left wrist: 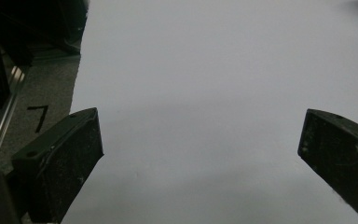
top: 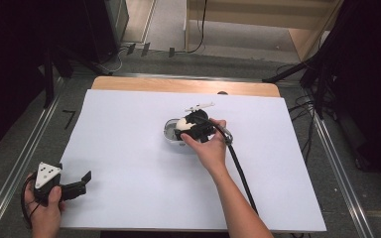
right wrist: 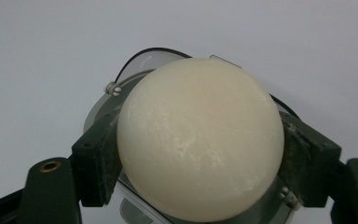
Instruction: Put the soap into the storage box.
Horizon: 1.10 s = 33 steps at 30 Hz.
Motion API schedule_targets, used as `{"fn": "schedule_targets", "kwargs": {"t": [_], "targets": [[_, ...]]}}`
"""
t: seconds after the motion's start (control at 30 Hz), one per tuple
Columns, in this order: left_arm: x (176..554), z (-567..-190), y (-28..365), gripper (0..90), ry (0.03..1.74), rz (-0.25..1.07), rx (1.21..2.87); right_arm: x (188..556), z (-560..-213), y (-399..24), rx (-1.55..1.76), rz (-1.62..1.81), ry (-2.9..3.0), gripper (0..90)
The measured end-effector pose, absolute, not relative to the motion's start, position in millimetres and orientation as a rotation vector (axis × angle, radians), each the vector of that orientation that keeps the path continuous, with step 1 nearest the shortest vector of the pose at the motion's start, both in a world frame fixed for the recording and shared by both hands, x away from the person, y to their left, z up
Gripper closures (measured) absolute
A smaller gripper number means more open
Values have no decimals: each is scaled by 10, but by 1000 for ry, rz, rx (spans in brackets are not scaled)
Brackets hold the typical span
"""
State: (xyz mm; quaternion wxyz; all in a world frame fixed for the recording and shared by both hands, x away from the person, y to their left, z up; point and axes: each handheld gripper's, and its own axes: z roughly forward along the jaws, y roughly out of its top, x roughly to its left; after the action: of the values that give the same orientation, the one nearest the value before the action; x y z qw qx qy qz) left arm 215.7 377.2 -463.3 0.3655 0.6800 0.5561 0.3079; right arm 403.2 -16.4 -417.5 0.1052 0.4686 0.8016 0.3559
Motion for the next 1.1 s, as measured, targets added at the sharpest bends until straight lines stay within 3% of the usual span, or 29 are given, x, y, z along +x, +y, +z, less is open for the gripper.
{"fn": "schedule_targets", "kwargs": {"t": [1.1], "targets": [[2164, -4635, 3777, 4, 1433, 784, 1747, 4103, -4286, -160, 1444, 970, 2391, 248]]}}
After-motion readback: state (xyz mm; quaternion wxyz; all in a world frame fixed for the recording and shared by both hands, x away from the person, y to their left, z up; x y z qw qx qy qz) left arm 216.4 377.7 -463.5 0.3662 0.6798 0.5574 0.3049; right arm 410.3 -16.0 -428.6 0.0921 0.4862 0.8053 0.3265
